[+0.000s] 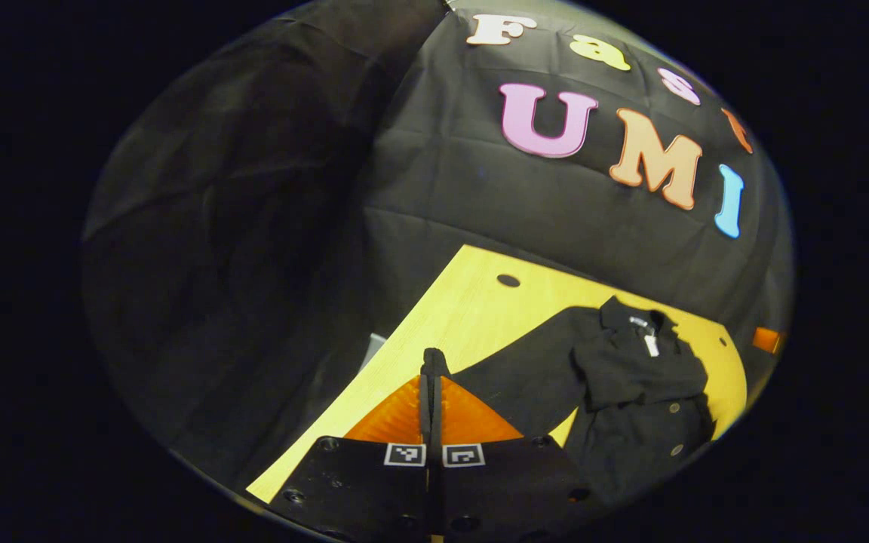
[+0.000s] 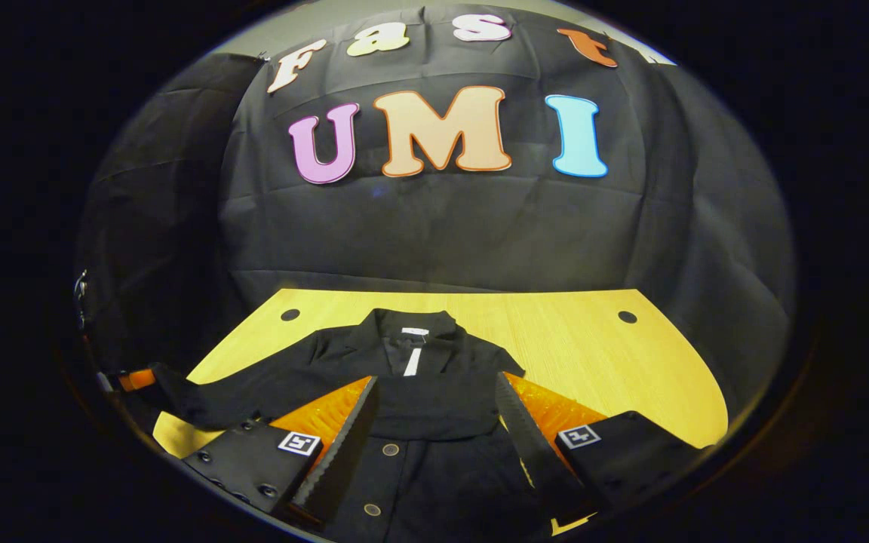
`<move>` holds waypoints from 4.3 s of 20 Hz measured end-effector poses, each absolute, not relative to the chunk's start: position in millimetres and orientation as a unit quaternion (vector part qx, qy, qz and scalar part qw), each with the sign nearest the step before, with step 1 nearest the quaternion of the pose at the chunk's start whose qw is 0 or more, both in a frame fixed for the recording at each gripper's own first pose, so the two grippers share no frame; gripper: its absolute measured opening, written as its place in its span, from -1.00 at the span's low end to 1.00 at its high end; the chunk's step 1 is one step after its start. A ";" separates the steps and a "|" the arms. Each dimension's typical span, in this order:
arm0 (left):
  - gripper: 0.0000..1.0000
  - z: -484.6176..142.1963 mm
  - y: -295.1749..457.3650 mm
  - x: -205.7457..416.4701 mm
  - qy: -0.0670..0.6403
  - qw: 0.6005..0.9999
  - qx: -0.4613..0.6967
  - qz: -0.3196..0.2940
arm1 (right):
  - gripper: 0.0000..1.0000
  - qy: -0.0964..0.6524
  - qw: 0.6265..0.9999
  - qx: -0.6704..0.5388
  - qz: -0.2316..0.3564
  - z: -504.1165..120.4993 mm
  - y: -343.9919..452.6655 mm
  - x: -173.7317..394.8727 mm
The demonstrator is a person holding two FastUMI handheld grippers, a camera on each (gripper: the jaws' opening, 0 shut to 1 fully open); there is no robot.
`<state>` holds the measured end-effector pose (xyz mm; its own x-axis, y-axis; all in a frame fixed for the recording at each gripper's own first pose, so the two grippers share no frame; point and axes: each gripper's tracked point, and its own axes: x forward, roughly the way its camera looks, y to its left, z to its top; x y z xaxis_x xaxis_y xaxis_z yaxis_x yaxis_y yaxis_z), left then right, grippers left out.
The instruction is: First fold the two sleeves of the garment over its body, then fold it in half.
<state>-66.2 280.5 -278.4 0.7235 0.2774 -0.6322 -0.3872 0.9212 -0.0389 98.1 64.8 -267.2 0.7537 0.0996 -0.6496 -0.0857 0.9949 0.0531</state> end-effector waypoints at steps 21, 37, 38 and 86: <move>-1.00 -234.9 53.5 93.9 0.267 0.963 -0.010 -0.024 | 0.97 0.338 0.937 0.080 -0.051 -275.3 -100.0 45.2; -1.00 -291.3 -115.8 117.5 0.313 0.939 -0.006 -0.143 | 0.86 0.346 0.925 0.100 -0.124 -283.7 -200.4 -0.4; -1.00 -295.1 -123.4 117.1 0.318 0.937 -0.005 -0.147 | 0.87 0.346 0.924 0.101 -0.127 -283.1 -204.6 -2.7; 0.88 -380.2 114.7 -239.3 0.481 0.874 0.018 0.058 | 0.87 0.531 0.847 -0.004 0.016 -416.4 -59.7 -169.9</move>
